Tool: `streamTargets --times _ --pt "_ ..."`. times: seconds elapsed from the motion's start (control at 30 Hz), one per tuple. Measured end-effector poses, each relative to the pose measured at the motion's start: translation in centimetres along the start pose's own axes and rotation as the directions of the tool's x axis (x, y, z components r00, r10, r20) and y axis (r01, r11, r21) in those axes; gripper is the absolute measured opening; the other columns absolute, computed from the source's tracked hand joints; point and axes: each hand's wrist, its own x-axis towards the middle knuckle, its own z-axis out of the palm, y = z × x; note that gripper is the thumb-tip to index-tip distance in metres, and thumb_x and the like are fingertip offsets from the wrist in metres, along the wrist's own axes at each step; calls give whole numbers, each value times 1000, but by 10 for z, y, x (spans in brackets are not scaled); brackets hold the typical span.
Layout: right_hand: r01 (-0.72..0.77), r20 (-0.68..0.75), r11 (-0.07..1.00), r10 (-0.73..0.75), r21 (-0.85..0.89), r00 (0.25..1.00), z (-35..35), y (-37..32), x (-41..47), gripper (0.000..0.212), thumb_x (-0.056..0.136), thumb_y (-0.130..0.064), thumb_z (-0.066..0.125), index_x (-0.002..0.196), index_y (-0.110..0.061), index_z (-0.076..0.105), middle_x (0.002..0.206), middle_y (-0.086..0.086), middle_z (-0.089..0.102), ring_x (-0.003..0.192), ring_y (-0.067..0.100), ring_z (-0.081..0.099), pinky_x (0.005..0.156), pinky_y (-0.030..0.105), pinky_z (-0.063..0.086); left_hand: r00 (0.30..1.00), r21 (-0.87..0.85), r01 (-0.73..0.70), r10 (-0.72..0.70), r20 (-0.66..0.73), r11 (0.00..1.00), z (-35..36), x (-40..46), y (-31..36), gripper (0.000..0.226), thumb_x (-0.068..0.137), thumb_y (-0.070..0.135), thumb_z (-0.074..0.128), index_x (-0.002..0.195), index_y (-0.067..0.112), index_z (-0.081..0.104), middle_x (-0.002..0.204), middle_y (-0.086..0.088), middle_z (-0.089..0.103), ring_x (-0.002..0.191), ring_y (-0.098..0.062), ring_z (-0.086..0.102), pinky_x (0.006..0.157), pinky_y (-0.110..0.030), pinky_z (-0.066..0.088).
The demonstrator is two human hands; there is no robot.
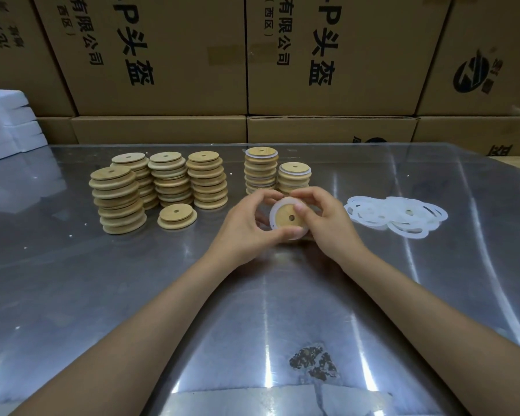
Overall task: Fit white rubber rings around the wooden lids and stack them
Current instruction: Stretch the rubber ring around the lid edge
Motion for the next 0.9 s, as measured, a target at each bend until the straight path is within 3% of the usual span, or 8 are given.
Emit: streamTargets --times 0.07,0.13,0.3,0.37,0.47,0.53,0.7,0.9 --pt "1 10 999 -2 47 1000 0 -1 -1 18 94 -10 53 98 -25 60 99 -10 65 101 14 61 90 42 52 998 -25 32 -34 -59 999 -2 0 0 36 69 31 83 95 33 57 96 11 65 77 -6 64 70 -21 53" --pt "26 4 997 -26 69 1000 0 -1 -1 20 94 -9 54 91 -28 59 96 -8 66 98 11 62 87 37 52 993 -38 51 -55 -104 998 -3 1 1 27 72 23 82 89 24 61 90 6 67 81 -12 65 73 -27 55" --pt "48 -30 998 -47 41 998 -1 -2 -1 21 88 -13 64 79 -29 56 81 -12 68 76 -5 62 69 16 46 981 -135 70 -93 -170 988 -6 1 4 17 73 8 79 84 12 67 81 1 70 72 0 66 65 -13 51" --pt "42 -39 998 -41 42 998 -1 -2 -1 21 87 -13 66 76 -28 56 78 -12 67 75 -4 62 70 19 48 979 -161 79 -107 -174 984 -7 1 4 15 74 8 79 84 11 69 82 1 71 73 -1 67 67 -15 52" --pt "-16 -44 995 21 102 999 0 -3 -2 18 88 -13 65 76 -23 57 80 -2 69 77 9 64 75 38 53 973 -214 110 -149 -176 971 -6 1 4 10 76 13 78 83 13 70 81 3 71 72 0 66 69 -15 52" --pt "-61 -40 987 68 149 997 0 -5 -3 15 89 -13 64 77 -20 58 81 4 70 78 14 64 79 44 54 964 -289 156 -210 -166 944 -5 1 3 7 77 17 77 80 16 70 76 6 71 68 3 64 68 -14 52" --pt "-122 -18 964 130 238 991 0 -8 -5 10 91 -12 62 81 -12 58 84 10 70 79 15 65 77 39 55 948 -435 225 -300 -110 872 -6 -1 5 4 79 18 75 79 18 71 69 7 73 68 0 67 59 -13 52" --pt "-143 -17 958 152 249 988 -1 -7 -4 13 93 -12 57 81 -10 56 88 16 67 81 18 64 73 33 55 933 -496 275 -352 -68 824 -7 -2 8 5 79 15 75 79 16 69 77 2 74 75 -6 69 69 -20 58"
